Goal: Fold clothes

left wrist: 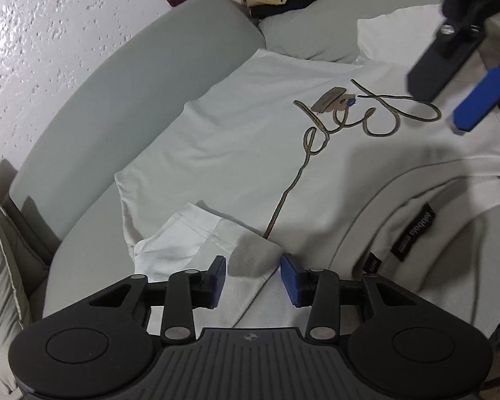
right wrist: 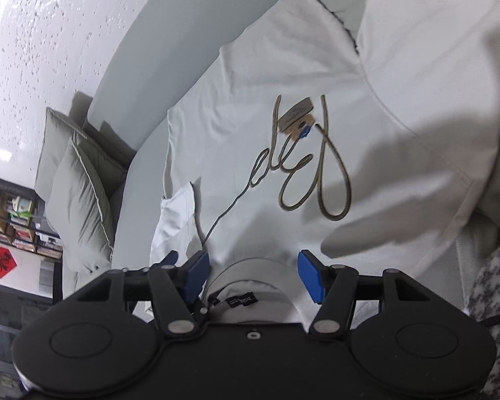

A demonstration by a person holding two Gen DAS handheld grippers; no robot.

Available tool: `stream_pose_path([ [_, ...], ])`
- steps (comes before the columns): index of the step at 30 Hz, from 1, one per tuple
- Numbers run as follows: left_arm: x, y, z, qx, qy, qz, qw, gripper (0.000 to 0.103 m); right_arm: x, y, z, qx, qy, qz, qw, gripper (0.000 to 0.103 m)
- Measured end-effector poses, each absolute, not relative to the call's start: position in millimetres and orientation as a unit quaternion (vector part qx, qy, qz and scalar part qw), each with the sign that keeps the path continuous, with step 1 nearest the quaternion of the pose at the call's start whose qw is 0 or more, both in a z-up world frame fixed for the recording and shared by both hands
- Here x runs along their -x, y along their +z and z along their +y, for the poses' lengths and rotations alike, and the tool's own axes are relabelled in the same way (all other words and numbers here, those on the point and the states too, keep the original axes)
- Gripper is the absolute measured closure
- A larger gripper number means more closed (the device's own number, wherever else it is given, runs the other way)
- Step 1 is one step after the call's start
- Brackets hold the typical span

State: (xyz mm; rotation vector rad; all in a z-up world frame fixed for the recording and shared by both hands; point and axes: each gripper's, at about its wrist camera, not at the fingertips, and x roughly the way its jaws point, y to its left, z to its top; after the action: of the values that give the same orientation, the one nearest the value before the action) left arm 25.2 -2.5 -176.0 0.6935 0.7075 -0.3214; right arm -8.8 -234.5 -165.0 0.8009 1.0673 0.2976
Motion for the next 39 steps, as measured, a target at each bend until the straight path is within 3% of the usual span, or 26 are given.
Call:
stream_pose_path([
  [2, -30, -179, -1, -0.325, -0.154, 0.351, 0.865, 0.095, 9, -166, -236, -0.371, 0.135, 0.492, 0.776, 0.045],
  [5, -29, -175, 4, -0.298, -0.154, 0.356, 0.872, 0.1, 10, -163, -236, -0.369, 0.137, 0.49, 0.777, 0.045],
  [10, -27, -139, 43, -0.174, -0.133, 0.338, 0.915, 0.101, 11, -158, -237, -0.365, 0.14, 0.487, 0.781, 0.045],
  [14, -30, -110, 122, -0.008, -0.062, 0.325, 0.944, 0.101, 11, -156, -238, -0.364, 0.133, 0.485, 0.784, 0.045],
  [19, -27, -120, 223, 0.126, 0.07, 0.337, 0.93, 0.101, 11, -157, -238, -0.37, 0.132, 0.488, 0.78, 0.045],
  [23, -36, -143, 261, 0.171, 0.148, 0.39, 0.893, 0.101, 11, -163, -233, -0.366, 0.128, 0.497, 0.776, 0.045],
  [28, -32, -142, 256, 0.133, 0.223, 0.41, 0.874, 0.101, 15, -160, -245, -0.353, 0.108, 0.491, 0.789, 0.044],
  [34, -6, -117, 238, 0.118, 0.195, 0.376, 0.898, 0.099, 20, -157, -260, -0.336, 0.085, 0.481, 0.805, 0.042],
  [35, -5, -113, 228, 0.11, 0.164, 0.37, 0.908, 0.096, 21, -156, -262, -0.333, 0.081, 0.479, 0.808, 0.044],
  [38, -10, -111, 188, 0.08, 0.078, 0.377, 0.919, 0.091, 24, -154, -269, -0.325, 0.069, 0.474, 0.815, 0.074],
  [39, -17, -116, 175, 0.067, 0.064, 0.388, 0.917, 0.091, 21, -157, -268, -0.314, 0.064, 0.48, 0.816, 0.077],
])
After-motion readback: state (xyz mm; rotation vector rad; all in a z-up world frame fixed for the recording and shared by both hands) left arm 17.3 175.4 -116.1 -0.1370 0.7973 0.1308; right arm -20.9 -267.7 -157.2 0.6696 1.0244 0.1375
